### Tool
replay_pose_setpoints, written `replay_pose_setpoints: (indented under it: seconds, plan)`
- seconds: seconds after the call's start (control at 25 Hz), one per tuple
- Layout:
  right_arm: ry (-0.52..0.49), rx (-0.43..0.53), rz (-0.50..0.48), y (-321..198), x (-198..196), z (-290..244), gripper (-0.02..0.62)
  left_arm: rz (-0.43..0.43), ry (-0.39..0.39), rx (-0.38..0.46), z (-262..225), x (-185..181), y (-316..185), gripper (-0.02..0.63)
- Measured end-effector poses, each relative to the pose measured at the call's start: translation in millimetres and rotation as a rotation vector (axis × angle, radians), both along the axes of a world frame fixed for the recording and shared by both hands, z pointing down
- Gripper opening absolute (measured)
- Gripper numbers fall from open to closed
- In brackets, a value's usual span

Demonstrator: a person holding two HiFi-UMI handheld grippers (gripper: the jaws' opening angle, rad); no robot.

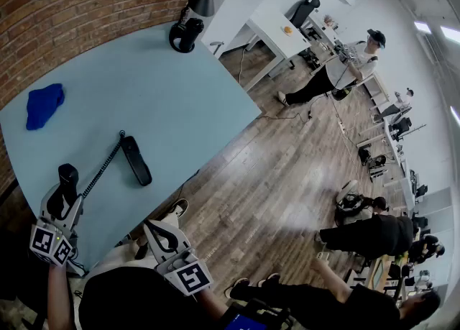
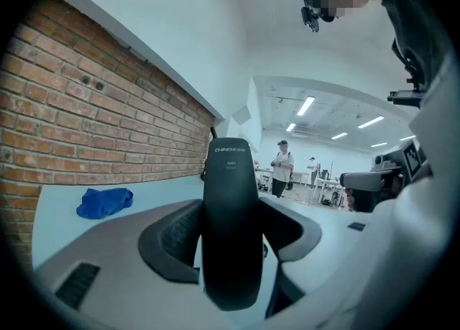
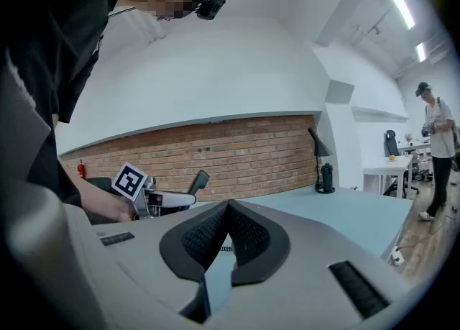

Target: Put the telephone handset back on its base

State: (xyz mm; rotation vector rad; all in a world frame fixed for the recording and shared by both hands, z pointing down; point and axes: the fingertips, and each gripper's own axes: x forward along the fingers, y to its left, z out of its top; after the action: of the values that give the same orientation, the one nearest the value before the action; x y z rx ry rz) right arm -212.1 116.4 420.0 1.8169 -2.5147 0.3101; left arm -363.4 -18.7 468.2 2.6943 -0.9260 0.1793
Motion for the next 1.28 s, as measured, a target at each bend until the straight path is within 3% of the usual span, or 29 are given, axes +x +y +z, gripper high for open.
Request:
replay_pose_setpoints:
  seconds: [0.36, 0.68, 1.0, 1.28]
  plan:
    - [-0.010, -0.059, -0.040, -8, -3, 8, 0.017, -0.021, 0.012, -0.013, 1, 0, 5, 0.278]
    - [-0.018, -0.103, -0.152, -31, -6, 13, 0.017, -0.093, -0.007, -0.061, 9, -2, 4, 0.278]
    - [-0.038, -0.122, -0.241, -63, 32, 21, 0.018, -0.188, -0.031, -0.114, 22, 24, 6, 0.279]
    - [-0.068, -0.147, -0.412, -97, 93, 35, 0.018, -0.343, -0.071, -0.158, 41, 70, -8, 0.278]
